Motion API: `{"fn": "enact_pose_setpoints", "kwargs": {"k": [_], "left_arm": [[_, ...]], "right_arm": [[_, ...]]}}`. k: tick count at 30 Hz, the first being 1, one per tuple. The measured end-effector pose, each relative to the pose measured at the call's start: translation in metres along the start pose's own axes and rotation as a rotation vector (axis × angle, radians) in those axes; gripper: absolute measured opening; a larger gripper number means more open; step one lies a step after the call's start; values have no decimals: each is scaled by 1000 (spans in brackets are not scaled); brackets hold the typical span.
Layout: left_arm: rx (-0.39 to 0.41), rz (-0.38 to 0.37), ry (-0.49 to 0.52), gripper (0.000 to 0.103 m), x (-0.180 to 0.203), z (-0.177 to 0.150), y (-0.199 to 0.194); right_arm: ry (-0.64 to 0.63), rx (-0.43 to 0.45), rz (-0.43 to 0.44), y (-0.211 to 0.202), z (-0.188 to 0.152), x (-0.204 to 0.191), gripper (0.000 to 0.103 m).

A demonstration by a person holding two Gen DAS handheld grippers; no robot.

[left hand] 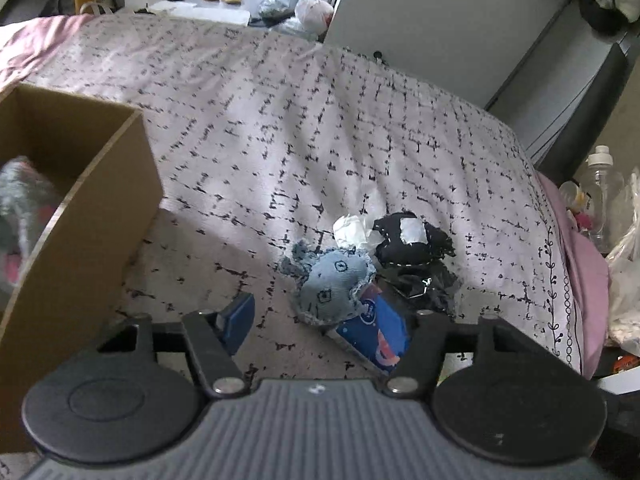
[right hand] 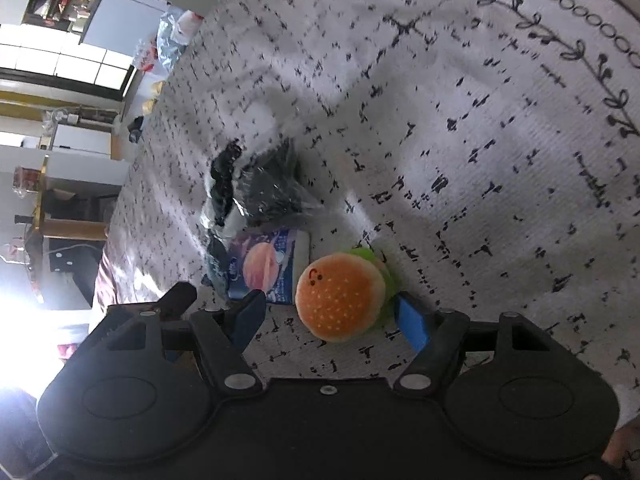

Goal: Organize soft objects
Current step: 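Grasp the blue plush with the left tool while the right tool grasps the orange burger, then carry the orange burger plush with the right tool into the box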

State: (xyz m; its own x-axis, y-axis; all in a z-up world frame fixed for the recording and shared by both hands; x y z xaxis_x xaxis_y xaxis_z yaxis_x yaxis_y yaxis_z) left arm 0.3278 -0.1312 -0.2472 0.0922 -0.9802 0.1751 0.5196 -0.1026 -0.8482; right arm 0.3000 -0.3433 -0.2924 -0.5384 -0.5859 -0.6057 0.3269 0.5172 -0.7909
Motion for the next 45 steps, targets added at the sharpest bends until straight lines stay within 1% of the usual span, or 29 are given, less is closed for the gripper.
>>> {"fn": "enact_pose_setpoints", "kwargs": {"k": [2,6,9,11,14,17,19,22,25,36,45], "left_arm": [[-4,1,9,65,1,1,7],[-21,-6,13,65,3,2,22],[-22,-6,14,65,5,4,30],[-25,-11,19,63,7,5,34],[-36,-14,12,57,8,7,42],[-33,-9,7,47,7,8,46],[-32,-19,-1,32,6,10,46],[-23,-16,-4,24,5,11,42],[-15,-16,-2,23,5,11,33],[26,-17,4,23,-6,-1,-18],[79,-34,9,23,-11,-7,-75]], "right_arm": [[7,-14,1,4,1,0,70],[-18,-8,0,9,3,-4,66],[-46,-12,-1,13,3,-6,59],[-64,-11,-13,16,2,-8,51],[-90,-2,-16,17,3,-11,46],[-116,10,-20,16,3,-12,41],[-121,15,-13,15,2,-13,40],[-125,23,-8,15,3,-13,39],[-123,30,2,12,4,-12,38],[-146,73,50,-8,-3,-18,37],[-161,106,85,-29,-13,-23,37]]}}
Point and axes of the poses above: each gripper's, at about its wrist camera, not at the fingertips, and y roughly the way its jaws point, x to its right, z to its top, the point moved 5 cm from there along y, roughly the way its jaws point, and after that the axes turned 10 degrees about y, right-handed, at the moved point
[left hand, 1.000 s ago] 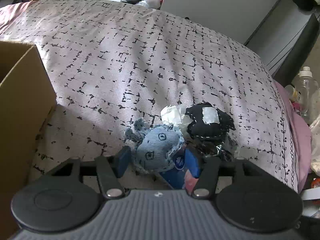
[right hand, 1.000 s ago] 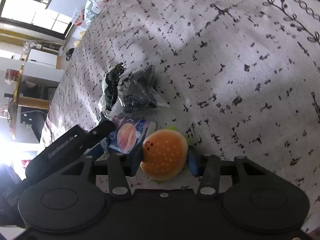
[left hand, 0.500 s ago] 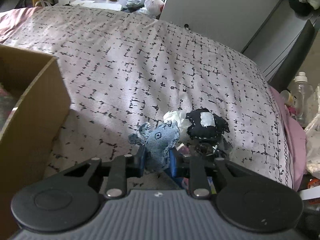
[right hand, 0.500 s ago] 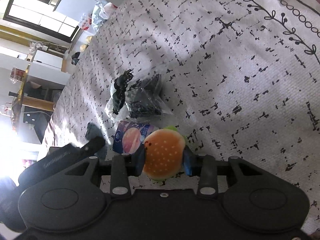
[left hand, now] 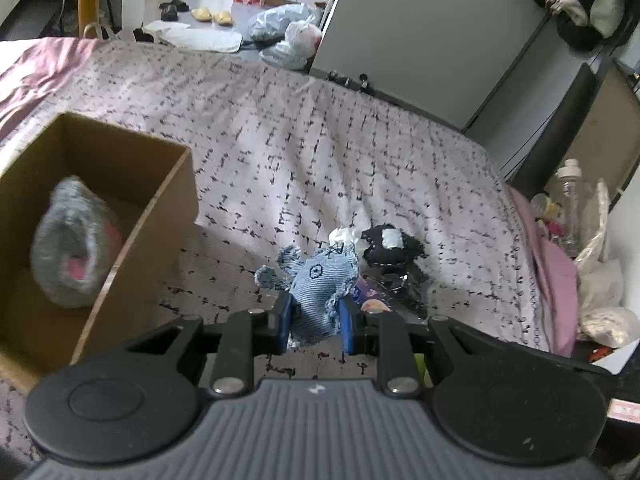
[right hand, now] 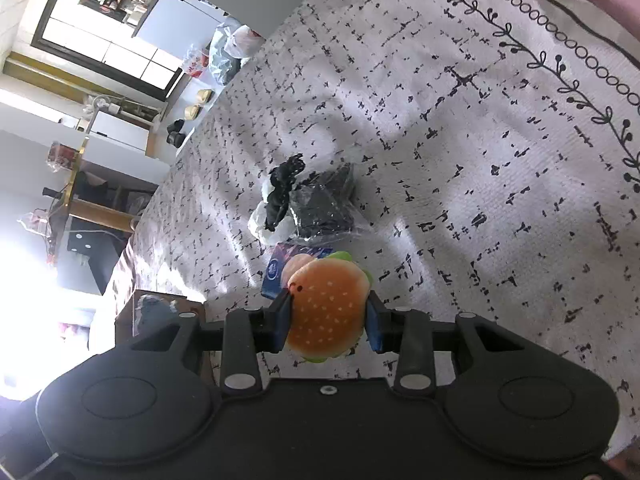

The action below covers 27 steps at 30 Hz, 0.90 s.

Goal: Organize soft objects
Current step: 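Carry the orange burger plush with the right tool into the box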

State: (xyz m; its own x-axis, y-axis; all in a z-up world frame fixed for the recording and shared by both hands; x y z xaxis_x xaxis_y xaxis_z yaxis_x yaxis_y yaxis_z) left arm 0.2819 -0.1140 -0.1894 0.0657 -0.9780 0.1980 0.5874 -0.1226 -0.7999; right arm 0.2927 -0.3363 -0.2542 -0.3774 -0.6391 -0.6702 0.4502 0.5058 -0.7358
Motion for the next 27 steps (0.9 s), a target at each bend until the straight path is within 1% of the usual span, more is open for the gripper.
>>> {"fn": "enact_pose_setpoints", "kwargs": {"k": [6,11,14,19,27], "left_arm": [[39,-3,-12,23,-9,1,-35],[71,-3,-31,23,-24,2,-60],[90,3,-50,24,-35,3,-72],[109,15,-75,24,-56,4,-88],[124,39,-132,24,-99,4,-102]], "right_arm": [[-34,20,23,-17,-8,-13,37],[-58,54,35,-30,-10,-28,37],[-78,73,28,-35,-15,-37,37],[-100,73,39,-33,-30,-58,37],[-156,47,60,-23,-56,-98,37]]}}
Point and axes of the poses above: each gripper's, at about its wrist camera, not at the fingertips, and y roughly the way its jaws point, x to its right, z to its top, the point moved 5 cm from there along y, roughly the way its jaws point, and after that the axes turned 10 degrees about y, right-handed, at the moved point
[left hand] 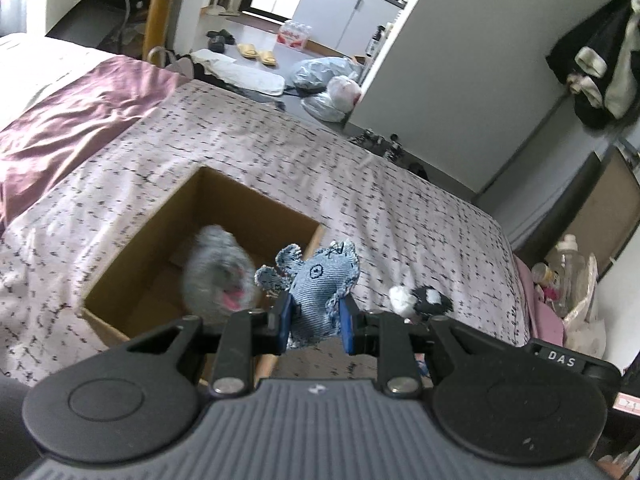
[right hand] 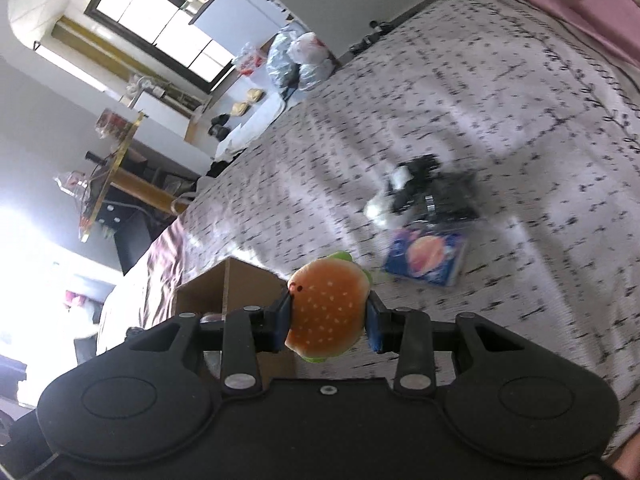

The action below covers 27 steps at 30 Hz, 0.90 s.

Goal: Organize soft objects
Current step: 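Carry the orange burger plush with the right tool into the box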

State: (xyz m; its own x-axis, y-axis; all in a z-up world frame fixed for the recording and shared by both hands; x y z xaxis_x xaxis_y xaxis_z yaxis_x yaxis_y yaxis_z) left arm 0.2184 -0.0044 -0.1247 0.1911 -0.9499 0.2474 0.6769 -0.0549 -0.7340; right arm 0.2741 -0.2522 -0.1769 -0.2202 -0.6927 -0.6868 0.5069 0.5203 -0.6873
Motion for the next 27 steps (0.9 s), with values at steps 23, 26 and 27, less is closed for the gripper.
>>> {"fn": "enact_pose_setpoints", "kwargs": {"k": [23,26,27], "left_arm": [[-44,8,-149,29,-92,5,13],[-52,15,-165,29,-102,6,14],[-52,14,-171,29,-105,6,14]], "right_arm": [[-117,-38,-17,49,-34,-104,37],[-129,-44,-21,57,-37,-115,37],[-134,-45,-23,59,-38,-118,37]]}}
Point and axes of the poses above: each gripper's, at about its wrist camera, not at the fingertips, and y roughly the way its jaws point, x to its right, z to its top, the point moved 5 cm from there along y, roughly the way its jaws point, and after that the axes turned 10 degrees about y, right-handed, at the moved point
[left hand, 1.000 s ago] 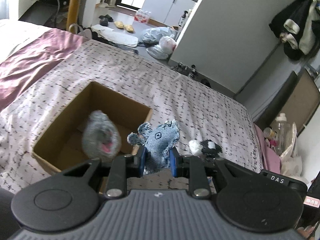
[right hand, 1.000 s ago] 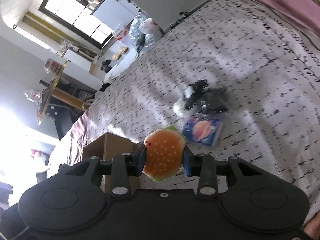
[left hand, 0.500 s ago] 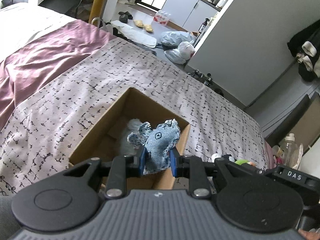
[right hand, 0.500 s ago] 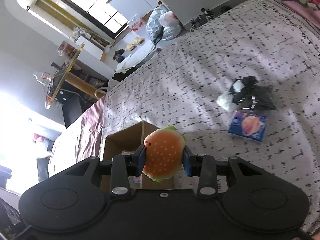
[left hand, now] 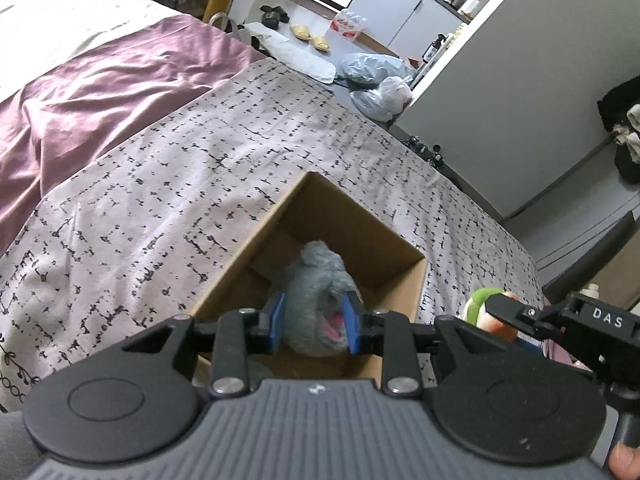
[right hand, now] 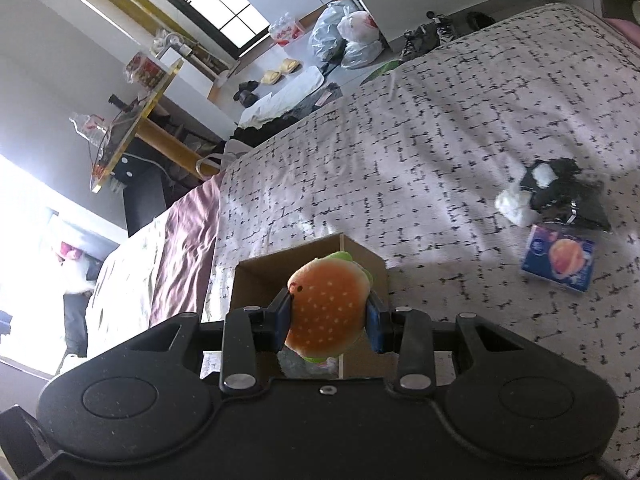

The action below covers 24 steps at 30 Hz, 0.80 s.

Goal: Organize soft objects
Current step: 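Carry the orange burger plush with the right tool into the box, then open the right tool to release the burger and withdraw from the box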

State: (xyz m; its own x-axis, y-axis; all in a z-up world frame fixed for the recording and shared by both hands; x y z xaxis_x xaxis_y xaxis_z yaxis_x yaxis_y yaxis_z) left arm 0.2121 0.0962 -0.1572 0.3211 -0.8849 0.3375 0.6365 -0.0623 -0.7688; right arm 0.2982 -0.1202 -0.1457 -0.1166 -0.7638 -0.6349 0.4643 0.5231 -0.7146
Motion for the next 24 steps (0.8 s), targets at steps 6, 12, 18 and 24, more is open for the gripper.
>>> {"fn": "enact_pose_setpoints", "kwargs": {"k": [6,12,18,24], "left_arm": [[-6,4,-7,31,-9,4,-3],[8,26,17,52,-9,9,-11],[13,56,43,77,-2,9,-15],[10,61,77,81,17,6,-19]], "right_arm": [[-17,10,9,12,3,-23,42],[-11,50,39,8,11,-32,63],[-24,44,23,-6,8,-15,65],[-35,71,-12,-33,12,15,73]]}}
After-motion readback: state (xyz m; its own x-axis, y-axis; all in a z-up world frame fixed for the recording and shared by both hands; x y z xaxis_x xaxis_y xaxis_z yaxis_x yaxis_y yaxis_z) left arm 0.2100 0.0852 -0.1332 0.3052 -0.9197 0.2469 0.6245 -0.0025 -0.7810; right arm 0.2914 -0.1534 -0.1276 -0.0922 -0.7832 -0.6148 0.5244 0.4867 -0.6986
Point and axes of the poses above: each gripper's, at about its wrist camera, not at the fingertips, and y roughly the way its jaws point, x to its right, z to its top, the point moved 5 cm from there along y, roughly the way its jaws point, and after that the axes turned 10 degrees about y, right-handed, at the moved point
